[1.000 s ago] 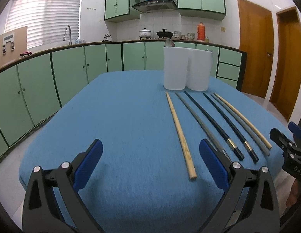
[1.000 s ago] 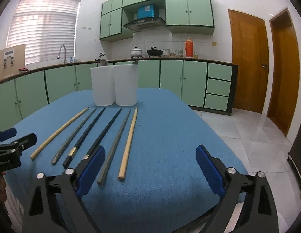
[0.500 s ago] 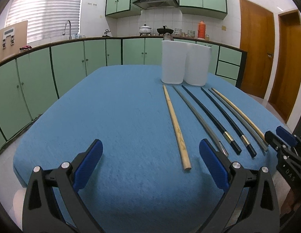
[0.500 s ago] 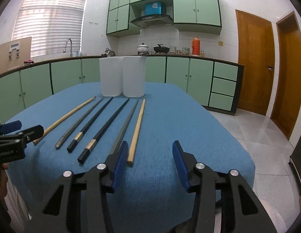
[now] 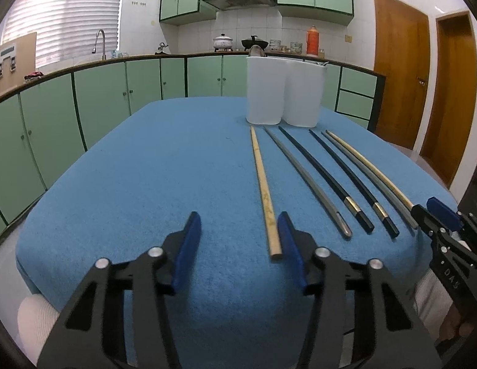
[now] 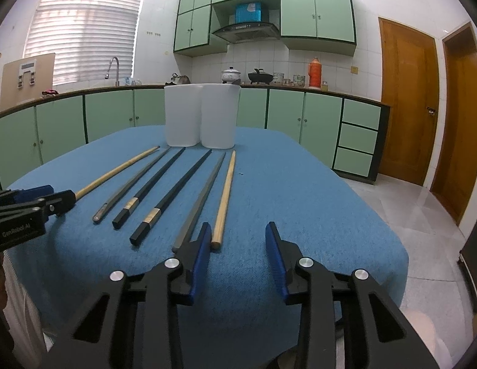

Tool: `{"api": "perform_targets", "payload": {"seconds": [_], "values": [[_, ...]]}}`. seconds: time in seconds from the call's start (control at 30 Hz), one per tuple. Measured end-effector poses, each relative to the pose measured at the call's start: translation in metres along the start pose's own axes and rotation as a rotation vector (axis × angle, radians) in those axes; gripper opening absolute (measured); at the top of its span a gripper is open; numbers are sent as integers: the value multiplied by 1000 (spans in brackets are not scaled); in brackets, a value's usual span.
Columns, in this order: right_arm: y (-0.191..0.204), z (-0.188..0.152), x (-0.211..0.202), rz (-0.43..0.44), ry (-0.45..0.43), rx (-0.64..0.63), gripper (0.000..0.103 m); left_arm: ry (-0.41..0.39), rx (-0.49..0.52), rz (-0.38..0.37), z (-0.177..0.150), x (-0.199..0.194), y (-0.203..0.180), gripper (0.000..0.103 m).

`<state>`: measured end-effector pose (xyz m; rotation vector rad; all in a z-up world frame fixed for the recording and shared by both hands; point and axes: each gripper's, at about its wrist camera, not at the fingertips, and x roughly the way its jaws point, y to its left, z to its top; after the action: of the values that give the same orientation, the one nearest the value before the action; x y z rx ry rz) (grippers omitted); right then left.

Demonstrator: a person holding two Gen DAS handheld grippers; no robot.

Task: Organize utensils
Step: 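Move both tools back toward the row of chopsticks, then grasp a wooden chopstick with the left tool while the right tool grasps another, then lift both wooden chopsticks and carry them above the white holders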

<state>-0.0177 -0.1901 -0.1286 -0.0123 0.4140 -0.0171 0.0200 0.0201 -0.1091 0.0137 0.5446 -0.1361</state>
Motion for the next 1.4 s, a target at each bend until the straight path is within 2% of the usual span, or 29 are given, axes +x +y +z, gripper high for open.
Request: {"api": "perform_targets", "payload": {"seconds": [0.17, 0.23, 0.43, 0.5, 0.6, 0.77, 0.93, 1.17, 1.4], "values": [[3, 0, 0, 8, -3, 1, 29, 0, 10, -21, -4, -4, -8, 40], [4, -1, -1, 9, -5, -2, 27, -1, 13, -28, -7, -5, -13, 31], [9, -2, -1, 14, -13, -14, 16, 2, 11, -47, -9, -7, -22, 11], [11, -3, -1, 14, -17, -25, 11, 2, 13, -48, -10, -7, -25, 8], [13, -3, -1, 17, -17, -33, 7, 3, 6, -45, -10, -8, -28, 7], [12, 0, -2, 21, -14, -25, 7, 6, -6, -45, -7, -9, -27, 6], [8, 8, -10, 19, -38, -24, 7, -25, 5, -36, -1, -19, -29, 6], [-4, 30, -28, 33, -83, -11, 7, -108, 34, -3, 22, -45, -26, 6], [-21, 73, -47, 54, -151, -23, 7, -227, 47, 11, 61, -74, -21, 6]]}}
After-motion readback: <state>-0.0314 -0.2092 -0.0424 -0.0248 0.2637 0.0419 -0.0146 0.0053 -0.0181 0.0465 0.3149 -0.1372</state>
